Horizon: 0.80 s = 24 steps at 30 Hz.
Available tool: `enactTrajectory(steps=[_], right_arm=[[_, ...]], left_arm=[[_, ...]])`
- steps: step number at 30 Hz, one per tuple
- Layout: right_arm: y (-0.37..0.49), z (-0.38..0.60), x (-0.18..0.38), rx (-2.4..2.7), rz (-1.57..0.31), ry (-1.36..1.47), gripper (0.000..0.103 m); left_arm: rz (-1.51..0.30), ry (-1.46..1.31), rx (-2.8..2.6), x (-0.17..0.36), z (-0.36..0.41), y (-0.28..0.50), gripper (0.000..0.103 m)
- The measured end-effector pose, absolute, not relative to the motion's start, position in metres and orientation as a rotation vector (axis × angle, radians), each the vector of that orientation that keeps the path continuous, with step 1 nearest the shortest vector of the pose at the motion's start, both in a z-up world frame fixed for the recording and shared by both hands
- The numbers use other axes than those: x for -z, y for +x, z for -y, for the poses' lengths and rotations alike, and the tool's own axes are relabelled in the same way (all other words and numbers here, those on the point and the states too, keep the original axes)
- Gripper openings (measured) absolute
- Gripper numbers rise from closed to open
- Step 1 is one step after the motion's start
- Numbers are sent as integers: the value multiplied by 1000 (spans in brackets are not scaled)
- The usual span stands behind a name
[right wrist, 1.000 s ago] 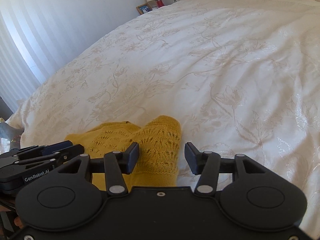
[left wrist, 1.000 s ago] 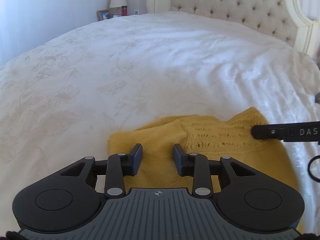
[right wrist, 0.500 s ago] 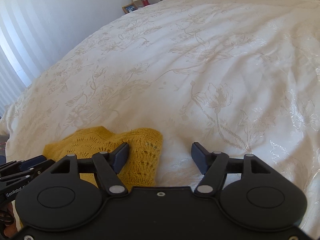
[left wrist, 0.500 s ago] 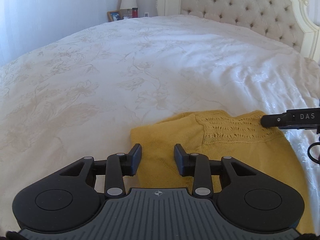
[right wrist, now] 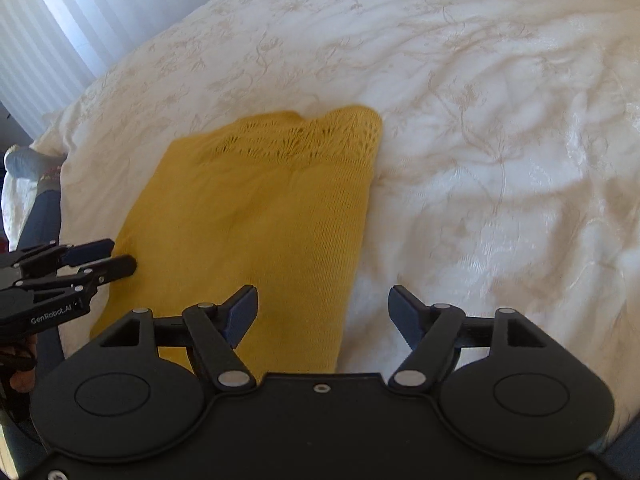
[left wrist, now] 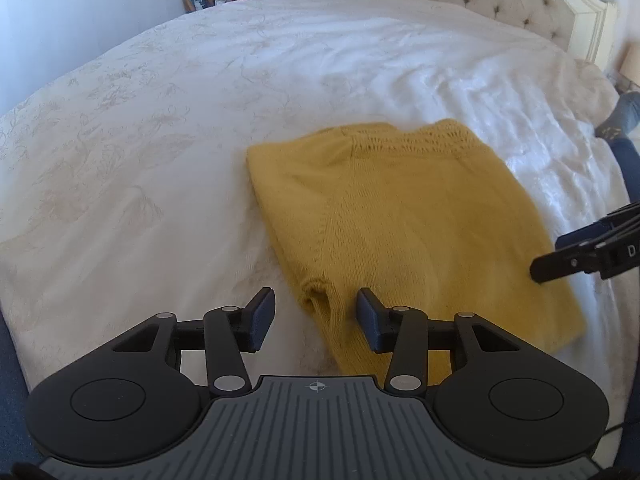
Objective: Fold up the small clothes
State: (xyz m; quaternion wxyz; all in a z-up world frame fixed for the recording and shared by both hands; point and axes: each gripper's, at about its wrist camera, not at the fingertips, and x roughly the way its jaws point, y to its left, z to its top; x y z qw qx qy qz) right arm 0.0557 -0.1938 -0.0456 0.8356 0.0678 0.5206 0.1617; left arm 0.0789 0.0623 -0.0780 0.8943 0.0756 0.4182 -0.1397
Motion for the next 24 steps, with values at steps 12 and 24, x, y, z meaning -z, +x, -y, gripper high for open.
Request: enactTrajectory(steps=[12,24], right_arm=[[13,189,41,-265,-1158,59,81],[-15,189,-20,-125,-725,41,95]], left_arm=[[-905,129,164,83,-66,55,63],[-636,181,28,26,-43,18,70]])
